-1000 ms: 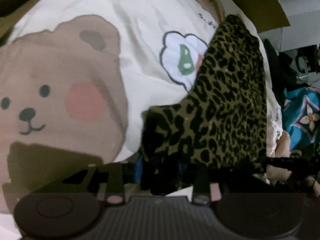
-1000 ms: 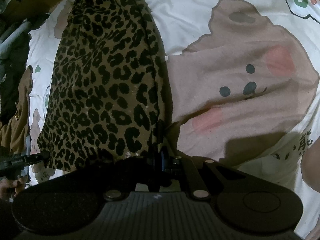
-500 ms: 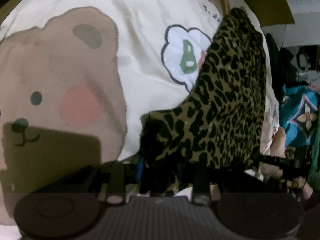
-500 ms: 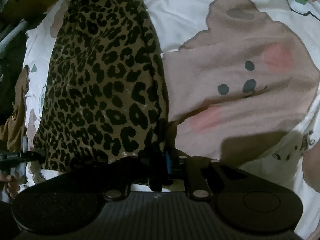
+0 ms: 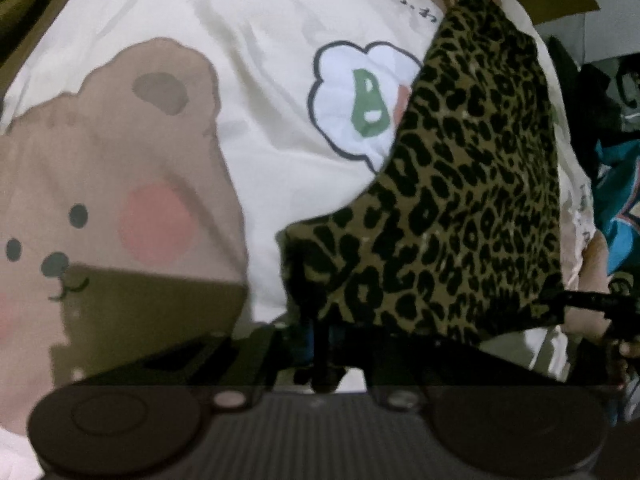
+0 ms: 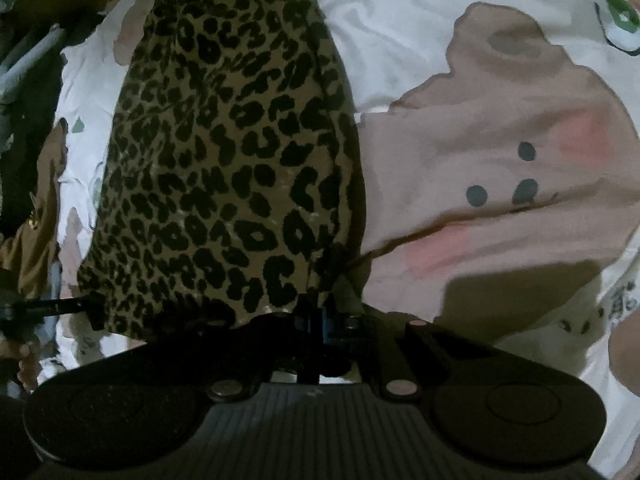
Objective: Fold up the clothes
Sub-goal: 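Lift the bundle edge with both tools and fold it over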
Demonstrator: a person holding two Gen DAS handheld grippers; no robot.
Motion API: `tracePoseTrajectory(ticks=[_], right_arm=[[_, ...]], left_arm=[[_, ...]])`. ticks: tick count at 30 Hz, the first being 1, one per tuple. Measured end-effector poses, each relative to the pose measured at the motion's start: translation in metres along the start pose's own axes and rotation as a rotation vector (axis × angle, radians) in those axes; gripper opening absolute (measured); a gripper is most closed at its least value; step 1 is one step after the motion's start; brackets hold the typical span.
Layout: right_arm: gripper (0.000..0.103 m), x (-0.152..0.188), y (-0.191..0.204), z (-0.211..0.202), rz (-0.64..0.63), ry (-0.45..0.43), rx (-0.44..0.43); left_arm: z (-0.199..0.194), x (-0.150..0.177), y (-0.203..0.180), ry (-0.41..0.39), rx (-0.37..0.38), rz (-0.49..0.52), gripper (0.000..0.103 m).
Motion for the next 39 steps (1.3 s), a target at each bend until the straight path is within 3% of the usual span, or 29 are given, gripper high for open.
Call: tracePoseTrajectory(ticks=[18,29,39], right_arm=[[0.002,0.004,0.036,-0.066,0.027,0.001,-0.028],[0.002,0.014,0.046,-0.091,-0.023,0.035,-0.008],[0.002,0.005,0.034,-0.085,0.084,0.016,-0.039]], left_arm=[[-0.102,-0.005,-0.04,-0.049,-0.041,-0.03,0.004],[-0.121,0.026,-0.054,-0.036,-0.033,-0.044,0.004],[-0.118,0.02,-0.048,-0.05,0.015,-0.12,0.004]])
Point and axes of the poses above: each gripper's, at about its wrist camera, not at the fingertips, and z roughly the way its jaws point, y to its left, x to its underside, the point moved 7 cm from there along z, roughly the way its jaws point, and after that the axes turned 7 degrees about -x, right-handed, at the moved point
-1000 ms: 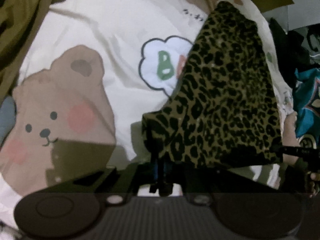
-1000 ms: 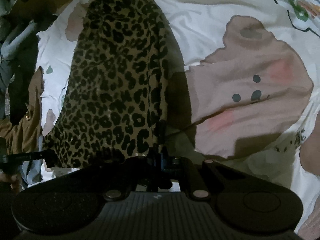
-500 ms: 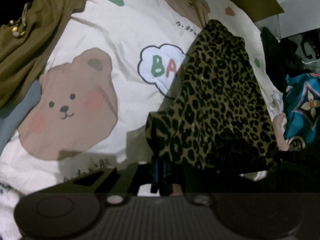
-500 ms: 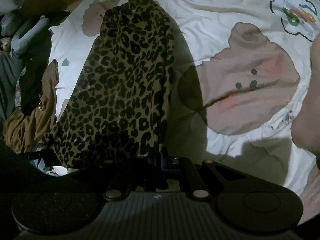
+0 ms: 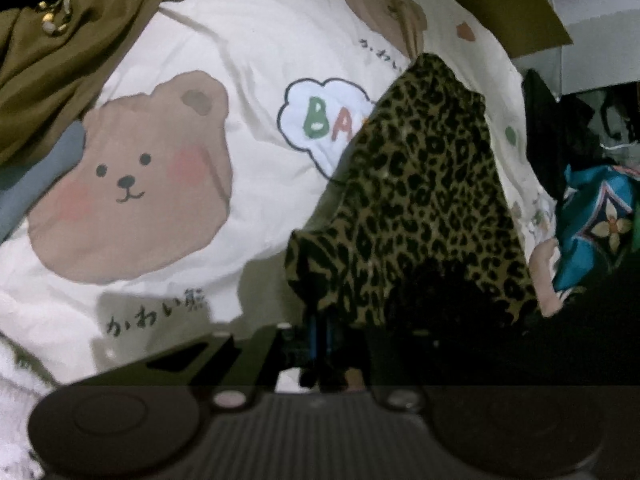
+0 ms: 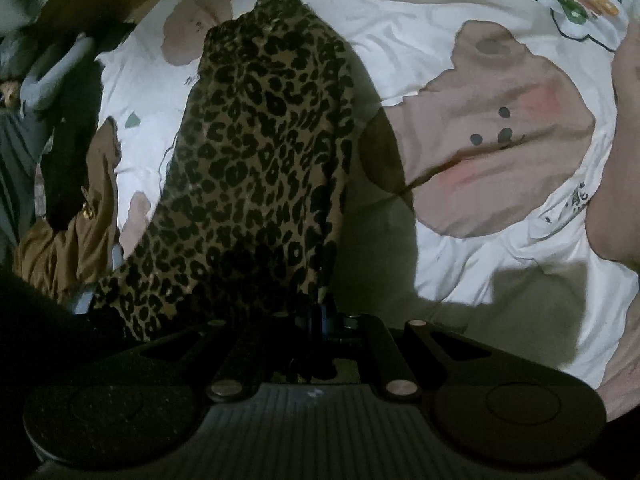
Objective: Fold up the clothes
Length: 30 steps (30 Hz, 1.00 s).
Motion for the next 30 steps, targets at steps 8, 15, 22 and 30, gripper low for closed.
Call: tracePoseTrajectory(ticks=[8,15,22,30], right_arm=[[0.002,-0.013,-0.012,0.0,0.105,-0.055,-0.043],[0.002,-0.037,-0.016,-0.001,0.13,-0.098,-0.066],[0.002,-0.065,-0.03,0.014,0.186,-0.164,-0.083],[0.002,-0.094,-0.046,0.026,0.252,-0.222,-0.114]], left_arm=[[0.009,-0.023,-0.006,-0.017,0.048,-0.024,0.004],[0.011,-0.048,-0.007,-0.053,0.071,-0.045,0.004],[0.028,-0.071,0.009,-0.085,0.098,-0.145,0.004],[0.046,-0.103,0.007,-0.106,0.101,-0.169,0.004]])
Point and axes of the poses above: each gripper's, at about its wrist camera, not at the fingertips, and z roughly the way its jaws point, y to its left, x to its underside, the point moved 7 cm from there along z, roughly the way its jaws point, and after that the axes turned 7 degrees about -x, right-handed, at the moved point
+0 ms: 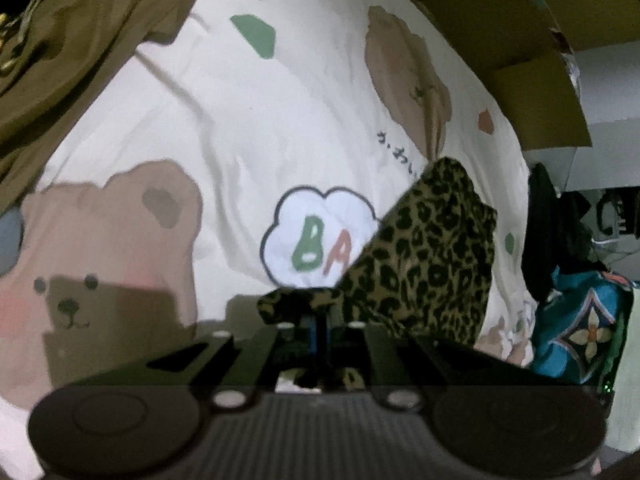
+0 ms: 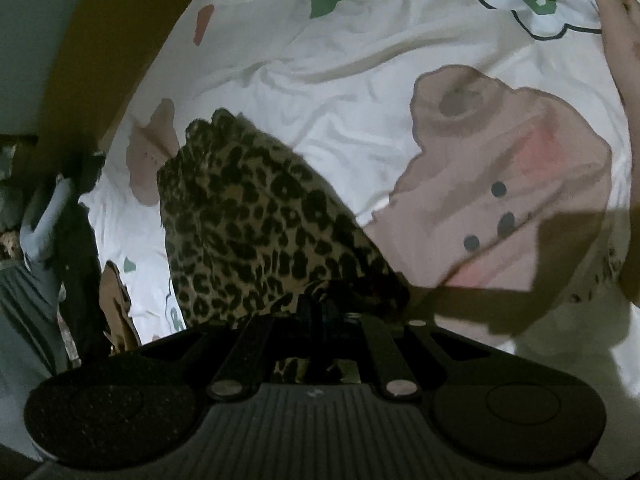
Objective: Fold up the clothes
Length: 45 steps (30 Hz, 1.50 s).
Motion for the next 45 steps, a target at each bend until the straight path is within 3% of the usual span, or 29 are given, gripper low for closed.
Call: tracePoseTrajectory(ticks=[15,18,20,21,23,24,32,36,45], right_arm=[[0.004,-0.028,-0.018,0.023,0.051,-0.047,0.022],[0.012,-0.032,-0.019,0.026,0.067,-0.077,0.033],[0.035,-0.031,-0.017,0.027,0.076,-0.081,0.025],[0.04,-0.031,-0.014,0.027,0.072,-0.083,0.019],[0.049,-0.03,-0.005,0.021,0.037,-0.099,0.004],[0.05,-0.03,0.0,0.018,0.012,-0.107,0.0],[0.053,-0.025,0.014,0.005,-0.039,-0.154,-0.026],[0.053,-0.021,0.022,0.002,-0.081,-0.162,-0.035],[0.053,-0.011,0.025,0.016,-0.22,-0.116,0.045]], left_arm=[[0.04,-0.037,-0.007,-0.033,-0.015,-0.008,0.005],[0.048,-0.039,-0.001,-0.06,-0.032,-0.03,0.01],[0.05,-0.037,0.001,-0.071,-0.034,-0.059,0.023],[0.049,-0.035,0.0,-0.087,-0.015,-0.059,0.03],[0.04,-0.032,-0.004,-0.12,0.002,-0.033,0.054],[0.035,-0.031,-0.006,-0.135,0.007,-0.019,0.057],[0.005,-0.021,-0.017,-0.172,0.032,0.063,0.057],[0.006,-0.016,-0.018,-0.164,0.002,0.099,0.057],[0.019,-0.01,-0.025,-0.142,-0.047,0.185,0.054]])
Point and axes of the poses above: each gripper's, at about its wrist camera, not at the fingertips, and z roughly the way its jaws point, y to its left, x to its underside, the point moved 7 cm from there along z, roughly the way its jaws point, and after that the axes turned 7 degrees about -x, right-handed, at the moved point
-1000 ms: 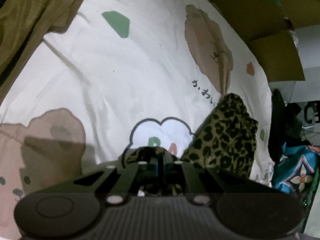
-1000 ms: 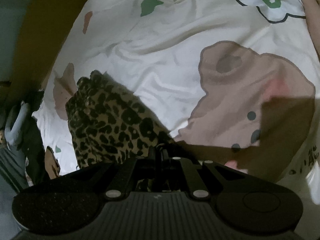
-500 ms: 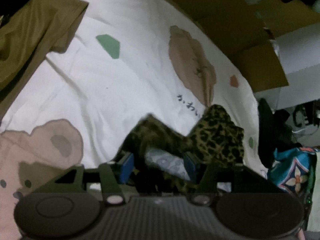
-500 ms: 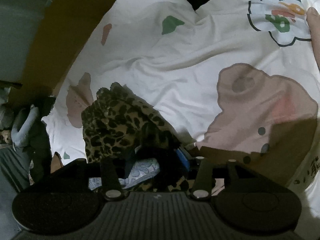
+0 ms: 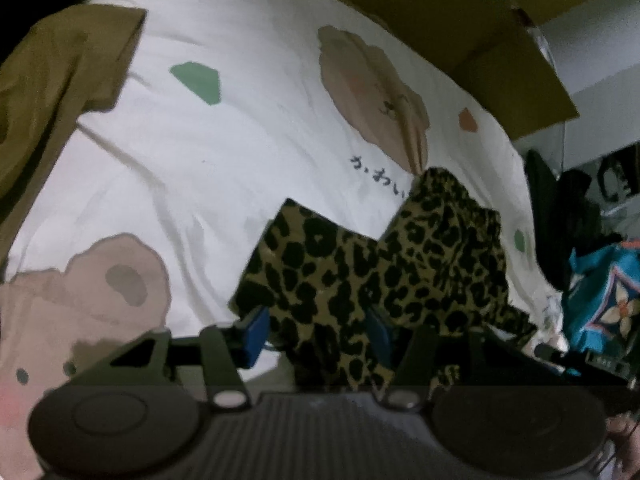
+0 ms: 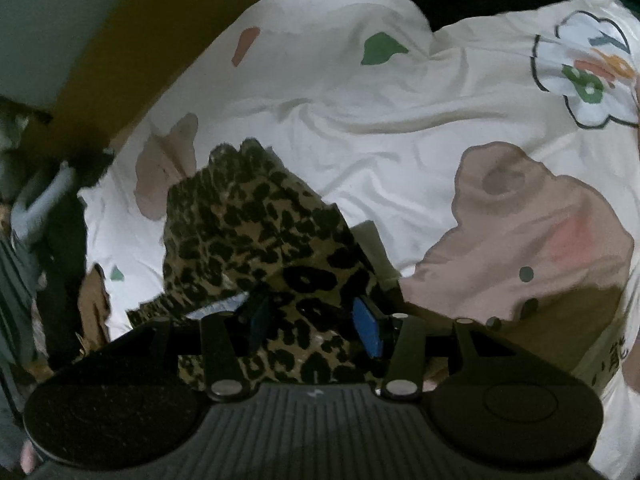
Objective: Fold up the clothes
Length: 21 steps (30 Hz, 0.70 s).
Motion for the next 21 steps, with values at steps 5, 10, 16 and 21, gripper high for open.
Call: tracePoseTrajectory(ticks=[5,10,16,21], right_arm=[[0.053,0.007,0.013,0.018,-0.07,0.059,-0.023],[0.053,0.023,0.029,0.046,-0.19,0.147,-0.01],[0.052,0.032,0.047,0.072,-0.288,0.202,-0.005],[0.028,0.024,0.055,0.088,-0.37,0.216,0.035]], left_arm=[[0.018,-0.001,-0.017,0.043,0.019,0.084,0.048],[0.041,0.015,-0.044,0.125,0.134,0.116,0.043],[0.067,0.044,-0.084,0.209,0.19,0.269,0.043],[0.075,0.042,-0.097,0.193,0.184,0.304,0.042]])
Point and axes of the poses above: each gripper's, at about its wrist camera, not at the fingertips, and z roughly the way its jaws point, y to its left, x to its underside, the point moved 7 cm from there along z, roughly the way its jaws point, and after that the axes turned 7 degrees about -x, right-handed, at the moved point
